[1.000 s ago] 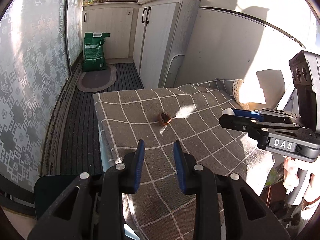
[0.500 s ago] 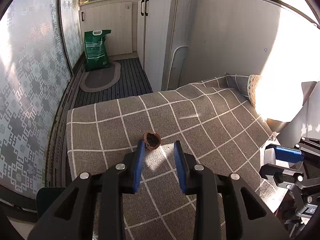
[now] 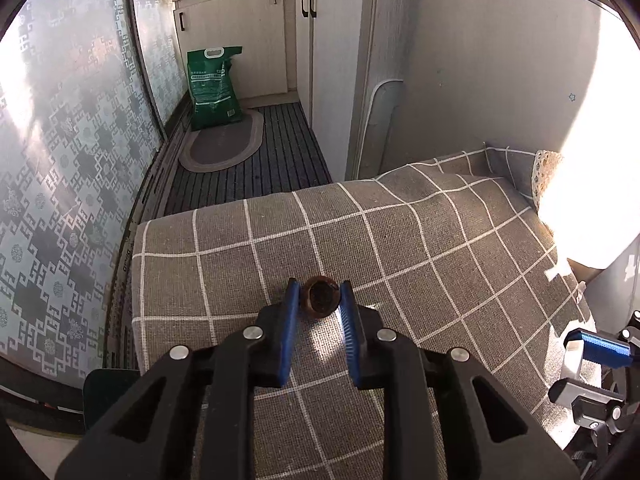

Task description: Collect trash

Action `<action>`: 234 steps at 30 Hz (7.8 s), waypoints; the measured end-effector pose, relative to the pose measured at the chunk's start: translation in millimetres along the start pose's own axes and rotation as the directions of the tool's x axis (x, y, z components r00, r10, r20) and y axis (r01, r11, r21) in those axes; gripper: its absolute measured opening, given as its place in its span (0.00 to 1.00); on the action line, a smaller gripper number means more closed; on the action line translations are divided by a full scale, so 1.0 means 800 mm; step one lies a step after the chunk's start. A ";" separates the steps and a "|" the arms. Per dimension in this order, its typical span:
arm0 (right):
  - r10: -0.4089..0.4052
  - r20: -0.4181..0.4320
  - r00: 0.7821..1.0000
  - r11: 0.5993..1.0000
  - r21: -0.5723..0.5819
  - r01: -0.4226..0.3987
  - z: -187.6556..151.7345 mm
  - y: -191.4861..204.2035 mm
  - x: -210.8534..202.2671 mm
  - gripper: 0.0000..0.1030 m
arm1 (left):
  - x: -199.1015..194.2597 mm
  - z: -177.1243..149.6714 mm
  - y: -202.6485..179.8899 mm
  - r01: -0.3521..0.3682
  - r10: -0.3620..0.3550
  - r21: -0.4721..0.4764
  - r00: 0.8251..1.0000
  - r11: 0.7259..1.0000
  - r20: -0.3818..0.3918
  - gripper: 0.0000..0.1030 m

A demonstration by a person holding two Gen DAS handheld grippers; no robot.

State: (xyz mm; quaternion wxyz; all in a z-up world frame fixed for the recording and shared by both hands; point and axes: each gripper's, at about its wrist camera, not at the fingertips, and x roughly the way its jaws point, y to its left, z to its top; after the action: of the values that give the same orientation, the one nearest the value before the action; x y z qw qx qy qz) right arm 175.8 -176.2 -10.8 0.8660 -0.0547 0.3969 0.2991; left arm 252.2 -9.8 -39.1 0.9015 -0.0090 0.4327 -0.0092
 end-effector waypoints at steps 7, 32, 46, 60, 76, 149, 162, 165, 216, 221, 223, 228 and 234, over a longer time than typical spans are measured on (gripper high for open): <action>0.005 0.001 1.000 1.000 -0.012 -0.005 0.008 0.008 0.000 0.29 | -0.019 -0.013 0.012 0.071 -0.071 -0.026 0.997 0.997 0.009 0.21; 0.072 -0.030 0.997 0.990 -0.122 -0.075 0.062 0.153 0.041 0.29 | -0.130 -0.091 0.159 0.061 -0.059 -0.079 0.998 0.995 0.035 0.21; 0.125 -0.064 0.990 0.971 -0.196 -0.135 0.088 0.245 0.075 0.29 | -0.104 -0.169 0.242 -0.019 0.013 -0.079 0.996 0.997 -0.084 0.21; 0.142 -0.152 0.978 0.950 -0.258 -0.178 0.094 0.326 0.123 0.29 | -0.079 -0.216 0.304 -0.048 0.026 -0.134 0.986 0.990 -0.165 0.26; 0.076 -0.332 0.940 0.939 -0.294 -0.179 0.056 0.365 0.217 0.29 | -0.148 -0.210 0.331 -0.020 0.015 -0.176 1.000 0.984 -0.025 0.19; -0.068 0.186 0.980 0.980 -0.174 0.101 -0.047 0.263 -0.085 0.97 | -0.343 -0.256 0.224 -0.172 0.237 -0.217 0.917 0.961 0.322 0.97; -0.059 0.174 0.983 0.979 -0.182 0.091 -0.049 0.265 -0.086 0.97 | -0.339 -0.261 0.215 -0.172 0.232 -0.207 0.921 0.963 0.314 0.97; -0.057 0.174 0.983 0.979 -0.184 0.089 -0.049 0.266 -0.086 0.97 | -0.339 -0.261 0.214 -0.169 0.228 -0.205 0.922 0.964 0.314 0.97; -0.055 0.173 0.983 0.979 -0.183 0.087 -0.049 0.269 -0.086 0.97 | -0.342 -0.260 0.208 -0.165 0.226 -0.208 0.921 0.964 0.318 0.97; -0.056 0.173 0.983 0.979 -0.182 0.088 -0.049 0.270 -0.086 0.97 | -0.342 -0.258 0.205 -0.163 0.224 -0.207 0.921 0.965 0.318 0.97; -0.056 0.173 0.983 0.979 -0.182 0.088 -0.049 0.270 -0.085 0.97 | -0.342 -0.258 0.204 -0.163 0.224 -0.208 0.921 0.964 0.318 0.97; -0.055 0.173 0.983 0.980 -0.181 0.087 -0.049 0.270 -0.085 0.97 | -0.342 -0.259 0.204 -0.162 0.223 -0.208 0.921 0.965 0.318 0.97; -0.056 0.173 0.983 0.979 -0.182 0.087 -0.049 0.272 -0.085 0.97 | -0.342 -0.259 0.204 -0.157 0.219 -0.208 0.922 0.966 0.320 0.97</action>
State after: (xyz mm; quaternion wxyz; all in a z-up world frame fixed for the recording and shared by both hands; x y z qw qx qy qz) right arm -6.6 -44.5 42.4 0.8973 -0.1257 0.2908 0.3074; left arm -79.2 157.9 41.1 0.9548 -0.0494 0.2685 0.1179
